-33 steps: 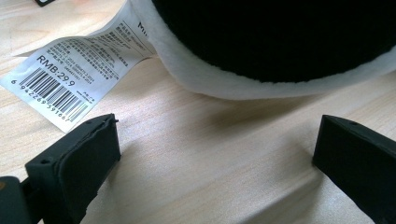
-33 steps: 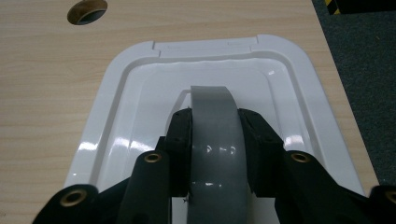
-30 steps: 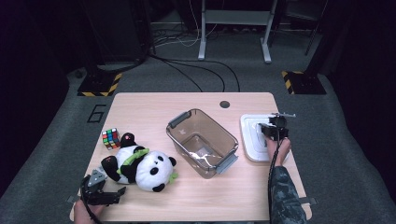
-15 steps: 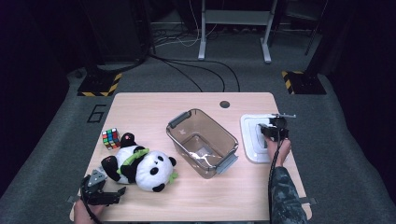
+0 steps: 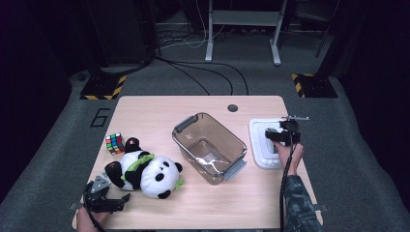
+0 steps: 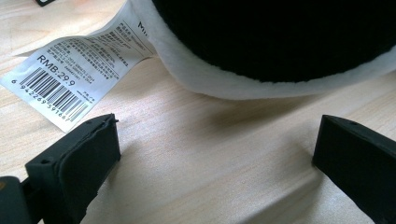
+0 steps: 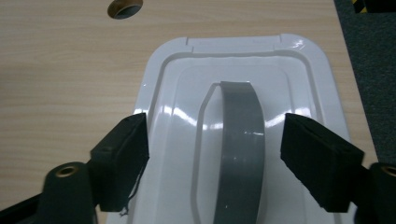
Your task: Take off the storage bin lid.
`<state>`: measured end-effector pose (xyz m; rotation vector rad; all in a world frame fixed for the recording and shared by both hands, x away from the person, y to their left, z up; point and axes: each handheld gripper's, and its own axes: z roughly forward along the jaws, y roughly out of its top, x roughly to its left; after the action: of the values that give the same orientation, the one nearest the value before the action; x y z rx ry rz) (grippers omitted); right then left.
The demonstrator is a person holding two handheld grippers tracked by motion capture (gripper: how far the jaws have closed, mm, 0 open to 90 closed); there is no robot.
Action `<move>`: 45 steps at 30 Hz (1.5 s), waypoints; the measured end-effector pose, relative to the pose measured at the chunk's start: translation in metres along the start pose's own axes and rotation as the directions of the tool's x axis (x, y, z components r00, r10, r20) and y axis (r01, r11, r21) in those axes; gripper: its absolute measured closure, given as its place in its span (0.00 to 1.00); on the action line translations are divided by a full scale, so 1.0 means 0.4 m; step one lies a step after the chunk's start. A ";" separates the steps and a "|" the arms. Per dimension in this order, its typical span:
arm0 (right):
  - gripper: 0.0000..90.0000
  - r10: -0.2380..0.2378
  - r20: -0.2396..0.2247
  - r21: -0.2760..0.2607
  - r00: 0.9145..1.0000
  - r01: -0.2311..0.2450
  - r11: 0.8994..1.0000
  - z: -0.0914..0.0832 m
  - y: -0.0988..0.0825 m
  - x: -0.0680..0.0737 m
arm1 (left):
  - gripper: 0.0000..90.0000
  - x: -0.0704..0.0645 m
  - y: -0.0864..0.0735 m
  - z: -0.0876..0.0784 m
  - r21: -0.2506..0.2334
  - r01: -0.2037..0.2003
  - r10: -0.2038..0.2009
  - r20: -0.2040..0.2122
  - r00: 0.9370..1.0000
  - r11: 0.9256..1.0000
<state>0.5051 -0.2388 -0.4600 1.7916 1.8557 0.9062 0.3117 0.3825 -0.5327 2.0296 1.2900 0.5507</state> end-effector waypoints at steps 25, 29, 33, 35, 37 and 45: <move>0.00 -0.135 -0.082 -0.003 0.987 0.135 0.991 -0.080 -0.099 0.041 | 0.00 0.000 0.000 0.000 -0.001 0.000 0.000 -0.001 1.000 1.000; 0.00 -0.155 -0.093 -0.003 0.984 0.155 0.988 -0.088 -0.119 0.051 | 0.00 0.000 0.000 0.000 -0.001 0.000 0.000 -0.001 1.000 1.000; 0.00 -0.169 -0.095 -0.001 0.981 0.169 0.986 -0.094 -0.144 0.064 | 0.00 0.000 0.000 0.000 0.000 0.000 0.000 0.001 1.000 1.000; 0.00 -0.172 -0.097 -0.002 0.980 0.173 0.985 -0.096 -0.155 0.069 | 0.00 0.000 0.000 0.000 -0.001 0.000 0.000 0.000 1.000 1.000; 0.00 -0.182 -0.105 0.000 0.978 0.183 0.983 -0.098 -0.169 0.072 | 0.00 0.000 0.000 0.000 0.000 0.000 0.000 0.000 1.000 1.000; 0.00 -0.174 -0.122 -0.004 0.977 0.175 0.985 -0.104 -0.232 0.085 | 0.00 0.000 0.000 0.000 0.001 0.000 0.000 0.000 1.000 1.000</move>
<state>0.4064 -0.2091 -0.4899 1.5782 2.0571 0.9619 0.3116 0.3825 -0.5326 2.0304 1.2901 0.5504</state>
